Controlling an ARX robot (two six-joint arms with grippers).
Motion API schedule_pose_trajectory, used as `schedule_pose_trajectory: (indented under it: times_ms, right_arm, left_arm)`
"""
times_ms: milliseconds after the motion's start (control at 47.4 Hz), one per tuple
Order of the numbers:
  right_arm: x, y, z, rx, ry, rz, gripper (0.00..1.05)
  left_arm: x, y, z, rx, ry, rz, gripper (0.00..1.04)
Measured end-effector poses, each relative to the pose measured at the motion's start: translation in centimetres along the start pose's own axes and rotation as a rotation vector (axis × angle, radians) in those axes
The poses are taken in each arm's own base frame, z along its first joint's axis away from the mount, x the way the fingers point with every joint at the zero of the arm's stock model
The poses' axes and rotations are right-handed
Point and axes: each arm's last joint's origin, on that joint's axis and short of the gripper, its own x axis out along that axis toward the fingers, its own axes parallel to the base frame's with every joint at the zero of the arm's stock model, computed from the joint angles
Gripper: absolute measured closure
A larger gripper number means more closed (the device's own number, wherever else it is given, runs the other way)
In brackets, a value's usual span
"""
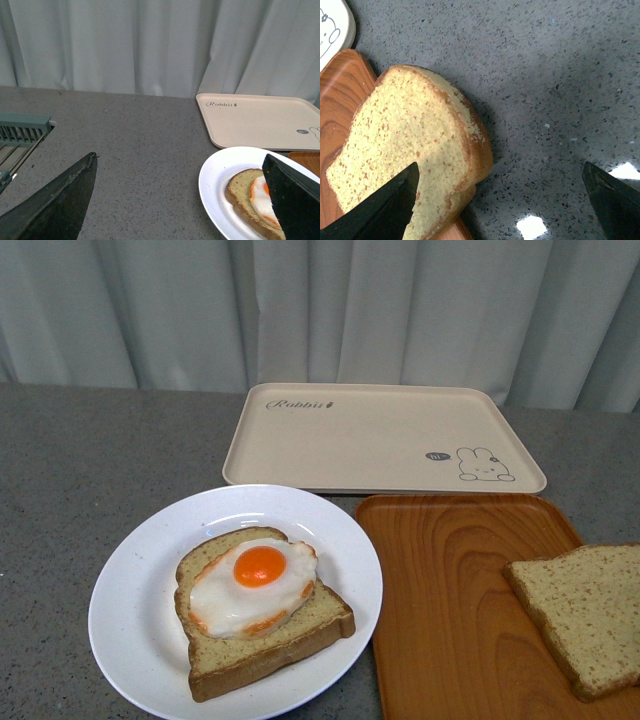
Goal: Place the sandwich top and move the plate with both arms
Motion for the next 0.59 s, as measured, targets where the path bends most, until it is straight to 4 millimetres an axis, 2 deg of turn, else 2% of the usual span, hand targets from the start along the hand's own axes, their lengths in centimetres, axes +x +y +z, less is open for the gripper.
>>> schedule_pose_trajectory:
  times_ms: [591]
  right_arm:
    - [1.2, 0.8, -1.2, 0.014, -0.027, 0.047, 0.09]
  left_arm:
    - [0.0, 0.0, 0.0, 0.000, 0.000, 0.000, 0.06]
